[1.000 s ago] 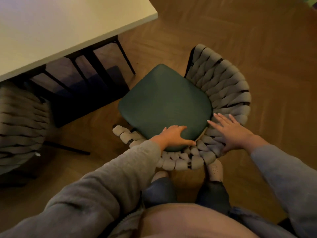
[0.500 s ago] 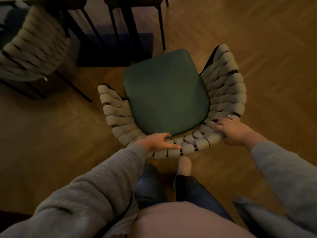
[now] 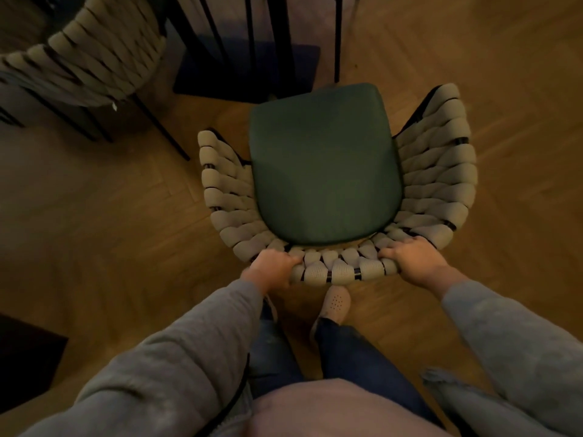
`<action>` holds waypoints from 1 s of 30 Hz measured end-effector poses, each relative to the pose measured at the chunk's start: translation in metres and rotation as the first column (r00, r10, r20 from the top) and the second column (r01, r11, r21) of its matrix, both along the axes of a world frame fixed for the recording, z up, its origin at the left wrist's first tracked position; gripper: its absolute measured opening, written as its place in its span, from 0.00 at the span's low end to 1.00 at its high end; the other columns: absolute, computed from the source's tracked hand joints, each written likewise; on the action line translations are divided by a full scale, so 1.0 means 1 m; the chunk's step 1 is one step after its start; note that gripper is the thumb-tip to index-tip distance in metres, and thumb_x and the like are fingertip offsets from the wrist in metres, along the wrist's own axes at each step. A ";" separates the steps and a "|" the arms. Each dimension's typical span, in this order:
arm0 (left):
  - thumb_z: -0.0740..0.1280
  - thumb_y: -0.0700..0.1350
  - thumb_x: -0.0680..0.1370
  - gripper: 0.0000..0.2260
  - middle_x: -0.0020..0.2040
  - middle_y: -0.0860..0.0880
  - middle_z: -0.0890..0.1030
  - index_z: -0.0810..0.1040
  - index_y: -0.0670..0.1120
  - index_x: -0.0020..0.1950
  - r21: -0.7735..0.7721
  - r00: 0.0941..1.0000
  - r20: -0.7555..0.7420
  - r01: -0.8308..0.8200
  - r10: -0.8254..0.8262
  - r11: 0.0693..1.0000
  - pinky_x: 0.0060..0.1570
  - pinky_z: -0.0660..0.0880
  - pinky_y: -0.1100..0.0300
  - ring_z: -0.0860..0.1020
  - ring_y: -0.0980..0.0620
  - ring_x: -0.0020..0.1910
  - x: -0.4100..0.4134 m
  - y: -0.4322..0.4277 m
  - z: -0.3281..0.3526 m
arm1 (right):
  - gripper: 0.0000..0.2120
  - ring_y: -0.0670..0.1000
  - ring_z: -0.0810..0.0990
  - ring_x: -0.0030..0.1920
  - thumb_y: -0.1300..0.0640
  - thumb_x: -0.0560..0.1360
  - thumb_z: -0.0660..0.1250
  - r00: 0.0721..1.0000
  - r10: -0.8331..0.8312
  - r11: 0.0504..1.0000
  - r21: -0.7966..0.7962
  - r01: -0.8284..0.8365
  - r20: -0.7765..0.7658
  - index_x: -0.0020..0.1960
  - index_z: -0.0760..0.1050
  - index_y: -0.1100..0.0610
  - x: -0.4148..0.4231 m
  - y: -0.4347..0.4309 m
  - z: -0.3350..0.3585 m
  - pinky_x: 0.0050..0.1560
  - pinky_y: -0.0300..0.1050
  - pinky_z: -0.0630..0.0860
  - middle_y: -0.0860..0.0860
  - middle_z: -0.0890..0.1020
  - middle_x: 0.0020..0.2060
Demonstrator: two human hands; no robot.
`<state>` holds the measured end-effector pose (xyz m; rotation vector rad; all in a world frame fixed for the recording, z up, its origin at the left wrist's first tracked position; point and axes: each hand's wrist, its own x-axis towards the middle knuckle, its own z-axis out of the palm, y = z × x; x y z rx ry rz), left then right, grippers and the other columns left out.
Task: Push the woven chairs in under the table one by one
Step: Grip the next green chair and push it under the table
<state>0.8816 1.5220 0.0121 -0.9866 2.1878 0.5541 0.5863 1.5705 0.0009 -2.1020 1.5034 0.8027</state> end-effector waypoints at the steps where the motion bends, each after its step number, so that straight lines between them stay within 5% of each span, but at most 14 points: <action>1: 0.65 0.48 0.77 0.23 0.59 0.48 0.78 0.67 0.53 0.71 -0.008 1.000 0.001 0.002 -0.002 1.000 0.51 0.74 0.54 0.77 0.47 0.55 0.001 -0.001 -0.001 | 0.20 0.52 0.73 0.65 0.58 0.78 0.59 1.000 0.010 1.000 -0.006 -0.010 0.000 0.67 0.69 0.42 0.000 -0.001 -0.001 0.59 0.47 0.68 0.45 0.73 0.66; 30: 0.67 0.47 0.75 0.20 0.51 0.51 0.79 0.70 0.54 0.67 -0.060 0.989 -0.116 -0.100 0.093 0.993 0.48 0.76 0.58 0.78 0.51 0.47 0.091 -0.161 -0.004 | 0.15 0.51 0.74 0.61 0.57 0.80 0.60 0.998 -0.011 0.994 -0.113 0.003 -0.069 0.63 0.73 0.43 0.096 -0.184 0.000 0.60 0.49 0.67 0.46 0.78 0.58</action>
